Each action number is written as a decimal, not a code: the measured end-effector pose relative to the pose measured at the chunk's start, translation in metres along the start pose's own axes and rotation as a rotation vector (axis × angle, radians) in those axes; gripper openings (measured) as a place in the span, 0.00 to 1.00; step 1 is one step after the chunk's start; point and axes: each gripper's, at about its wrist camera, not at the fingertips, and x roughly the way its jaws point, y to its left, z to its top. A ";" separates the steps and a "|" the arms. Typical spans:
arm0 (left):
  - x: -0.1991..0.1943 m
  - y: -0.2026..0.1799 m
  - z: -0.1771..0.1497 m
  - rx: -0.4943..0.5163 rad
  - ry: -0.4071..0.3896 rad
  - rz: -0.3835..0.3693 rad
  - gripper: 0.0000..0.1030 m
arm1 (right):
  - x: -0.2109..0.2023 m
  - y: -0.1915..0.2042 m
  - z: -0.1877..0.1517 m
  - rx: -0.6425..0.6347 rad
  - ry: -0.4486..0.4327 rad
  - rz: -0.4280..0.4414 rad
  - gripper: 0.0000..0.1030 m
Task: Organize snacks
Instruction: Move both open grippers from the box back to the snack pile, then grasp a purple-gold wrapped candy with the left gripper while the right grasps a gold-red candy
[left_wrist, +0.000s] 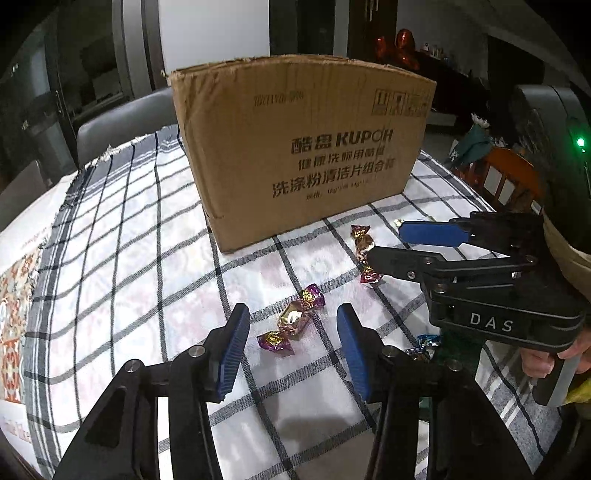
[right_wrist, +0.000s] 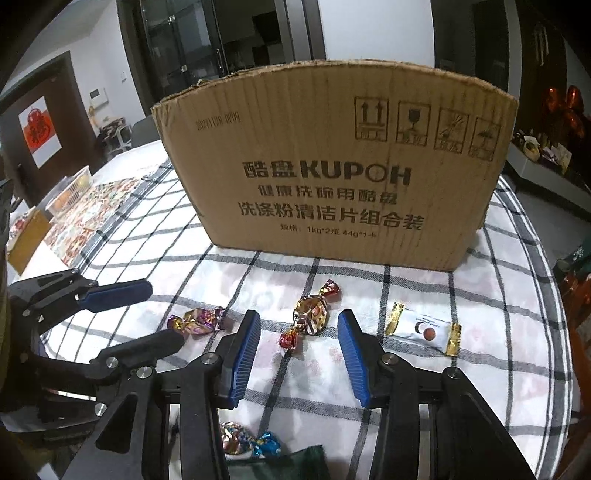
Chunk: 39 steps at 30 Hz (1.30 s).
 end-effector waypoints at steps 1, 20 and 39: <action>0.002 0.000 0.000 0.000 0.003 -0.003 0.47 | 0.002 0.000 0.000 0.003 0.003 0.001 0.43; 0.029 -0.001 0.004 -0.020 0.055 -0.035 0.30 | 0.027 -0.003 0.002 0.006 0.046 0.006 0.26; 0.015 0.004 0.003 -0.084 0.021 -0.005 0.21 | 0.000 0.013 0.002 -0.036 -0.017 0.017 0.18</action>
